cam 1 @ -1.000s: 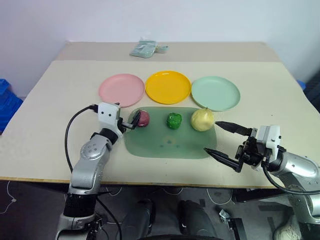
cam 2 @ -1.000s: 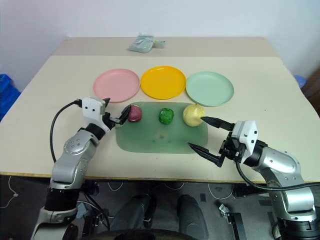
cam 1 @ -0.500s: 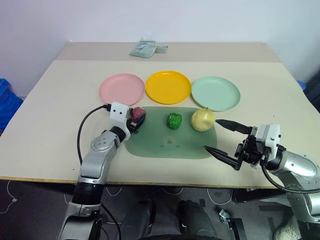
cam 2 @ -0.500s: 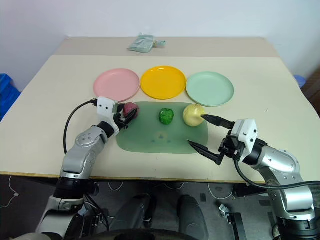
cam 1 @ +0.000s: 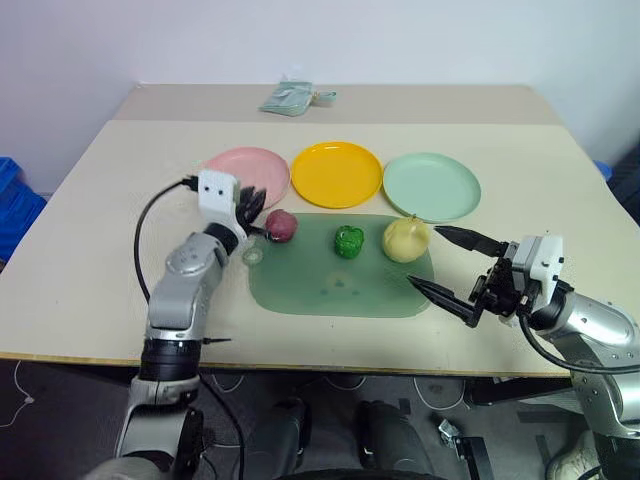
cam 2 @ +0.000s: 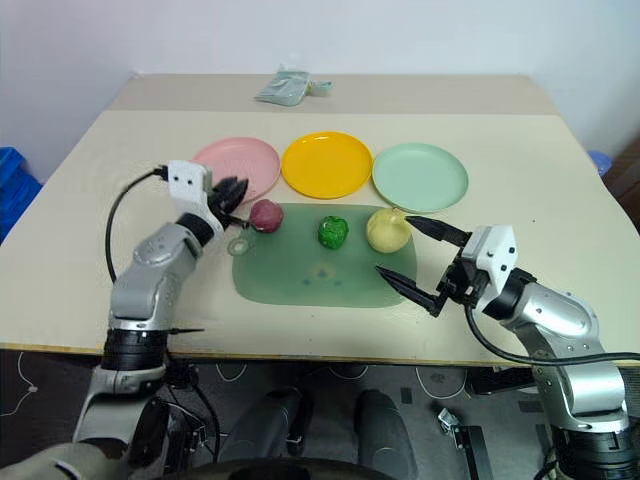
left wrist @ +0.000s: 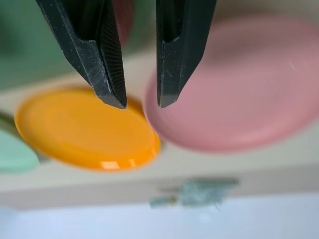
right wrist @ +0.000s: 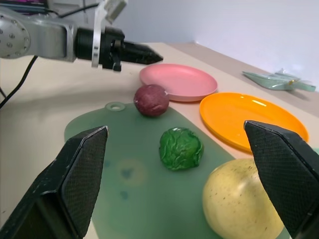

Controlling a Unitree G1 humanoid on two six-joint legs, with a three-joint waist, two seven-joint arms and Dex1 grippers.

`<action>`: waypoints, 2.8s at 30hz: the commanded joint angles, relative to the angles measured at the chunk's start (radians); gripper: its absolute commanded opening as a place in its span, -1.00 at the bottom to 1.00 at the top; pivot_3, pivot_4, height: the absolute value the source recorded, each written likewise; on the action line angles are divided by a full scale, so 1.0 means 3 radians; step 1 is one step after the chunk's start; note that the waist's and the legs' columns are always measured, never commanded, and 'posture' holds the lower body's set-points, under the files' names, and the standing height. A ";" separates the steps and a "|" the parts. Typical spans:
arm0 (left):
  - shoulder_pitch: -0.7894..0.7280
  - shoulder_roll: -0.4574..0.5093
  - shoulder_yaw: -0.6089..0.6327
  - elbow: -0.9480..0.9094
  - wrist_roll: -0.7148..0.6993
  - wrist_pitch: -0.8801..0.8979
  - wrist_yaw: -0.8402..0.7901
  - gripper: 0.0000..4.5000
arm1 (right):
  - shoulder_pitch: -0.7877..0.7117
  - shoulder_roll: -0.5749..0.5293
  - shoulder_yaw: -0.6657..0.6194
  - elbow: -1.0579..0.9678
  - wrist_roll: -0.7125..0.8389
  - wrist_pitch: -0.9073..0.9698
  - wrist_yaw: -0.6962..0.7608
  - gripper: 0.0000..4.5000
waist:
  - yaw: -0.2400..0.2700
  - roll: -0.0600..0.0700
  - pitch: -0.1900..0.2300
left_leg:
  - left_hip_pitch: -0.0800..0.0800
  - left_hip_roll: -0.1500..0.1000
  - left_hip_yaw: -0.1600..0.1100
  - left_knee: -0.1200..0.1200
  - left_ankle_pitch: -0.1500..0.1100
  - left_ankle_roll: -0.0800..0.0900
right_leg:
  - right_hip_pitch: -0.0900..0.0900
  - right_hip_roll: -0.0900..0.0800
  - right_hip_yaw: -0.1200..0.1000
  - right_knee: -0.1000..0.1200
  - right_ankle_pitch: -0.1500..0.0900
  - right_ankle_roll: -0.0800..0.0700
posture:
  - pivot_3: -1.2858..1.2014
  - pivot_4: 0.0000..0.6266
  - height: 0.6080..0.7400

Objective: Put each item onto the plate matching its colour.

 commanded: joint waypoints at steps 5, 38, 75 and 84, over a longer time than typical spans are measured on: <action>0.0168 0.0050 -0.0095 -0.0236 -0.0124 0.0255 -0.0186 0.64 | -0.0075 -0.0064 -0.0060 -0.0160 0.0030 0.0051 -0.0070 1.00 | -0.0001 0.0000 0.0000 | 0.0000 0.0000 0.0000 -0.0001 0.0000 0.0000 | -0.0002 0.0000 0.0000 0.0002 0.0000 0.0000 | 0.03 -0.52 1.00; -0.0676 0.0098 0.0200 0.1320 0.0470 -0.0565 0.0744 -0.20 | -0.0030 -0.0040 -0.0131 0.0048 -0.0045 -0.0140 -0.0014 1.00 | 0.0002 -0.0001 0.0000 | 0.0000 -0.0001 0.0000 0.0000 0.0001 0.0000 | -0.0002 0.0000 0.0000 0.0002 0.0003 0.0004 | 0.03 -0.52 1.00; 0.0188 0.1271 0.0064 -0.0130 -0.0890 -0.0091 -0.2206 0.98 | -0.0513 0.0396 0.0678 -0.0072 -0.0450 0.0338 -0.0771 1.00 | -0.0006 -0.0003 0.0001 | 0.0000 -0.0004 0.0001 0.0000 0.0002 -0.0002 | -0.0013 -0.0003 0.0006 0.0024 0.0001 -0.0003 | 0.03 -0.52 1.00; 0.0005 0.0887 -0.0515 -0.0154 -0.0626 -0.0111 -0.2142 0.98 | -0.0343 0.0341 0.0465 -0.0204 -0.0368 0.0321 -0.0743 1.00 | -0.0008 -0.0003 0.0001 | 0.0000 -0.0005 0.0001 0.0000 0.0002 -0.0001 | -0.0011 -0.0004 0.0006 0.0022 0.0004 0.0003 | 0.03 -0.52 1.00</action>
